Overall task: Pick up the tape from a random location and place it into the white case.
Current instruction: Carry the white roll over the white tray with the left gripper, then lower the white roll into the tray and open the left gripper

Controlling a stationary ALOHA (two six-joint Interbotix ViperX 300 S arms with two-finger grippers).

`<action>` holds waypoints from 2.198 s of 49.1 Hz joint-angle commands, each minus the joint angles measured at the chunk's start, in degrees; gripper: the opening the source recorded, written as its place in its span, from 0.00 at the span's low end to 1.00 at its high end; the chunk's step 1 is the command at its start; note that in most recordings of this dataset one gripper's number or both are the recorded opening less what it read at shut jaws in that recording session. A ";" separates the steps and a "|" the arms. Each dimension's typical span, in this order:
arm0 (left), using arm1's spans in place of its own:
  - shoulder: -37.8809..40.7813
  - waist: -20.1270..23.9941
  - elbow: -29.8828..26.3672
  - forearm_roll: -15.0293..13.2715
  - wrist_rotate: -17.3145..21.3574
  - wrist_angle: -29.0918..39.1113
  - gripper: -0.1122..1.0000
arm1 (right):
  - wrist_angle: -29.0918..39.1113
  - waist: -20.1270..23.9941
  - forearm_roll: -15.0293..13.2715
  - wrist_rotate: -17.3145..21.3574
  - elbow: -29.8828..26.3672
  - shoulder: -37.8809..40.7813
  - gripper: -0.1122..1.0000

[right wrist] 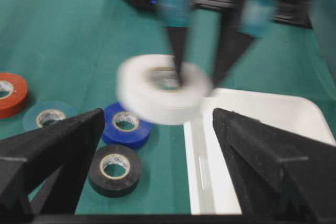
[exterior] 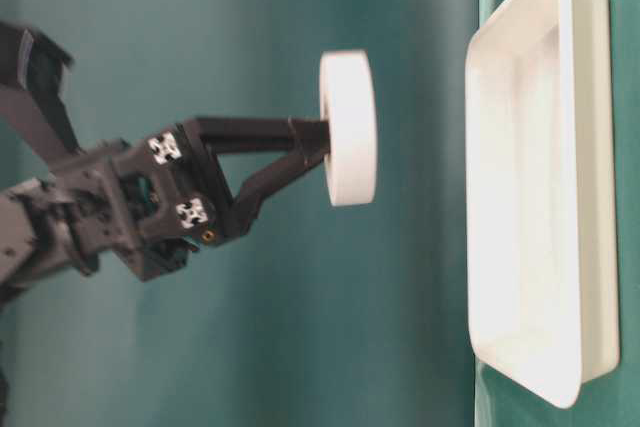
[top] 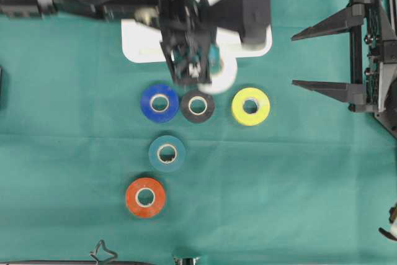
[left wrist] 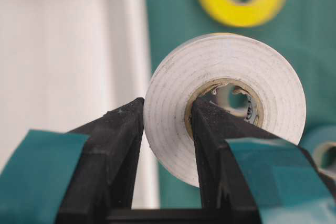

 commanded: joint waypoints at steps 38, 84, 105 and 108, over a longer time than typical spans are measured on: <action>-5.36 12.39 5.27 0.09 0.00 -5.36 0.30 | 0.62 0.18 -0.35 -0.18 -1.49 0.18 0.93; -0.62 15.73 9.58 0.00 0.00 -13.01 0.30 | 0.53 0.18 -0.53 -0.18 -1.58 0.44 0.93; -0.70 15.64 9.58 0.00 0.00 -12.74 0.30 | 0.53 0.18 -0.53 -0.18 -1.58 0.44 0.93; -0.70 15.64 9.58 0.00 0.00 -12.74 0.30 | 0.53 0.18 -0.53 -0.18 -1.58 0.44 0.93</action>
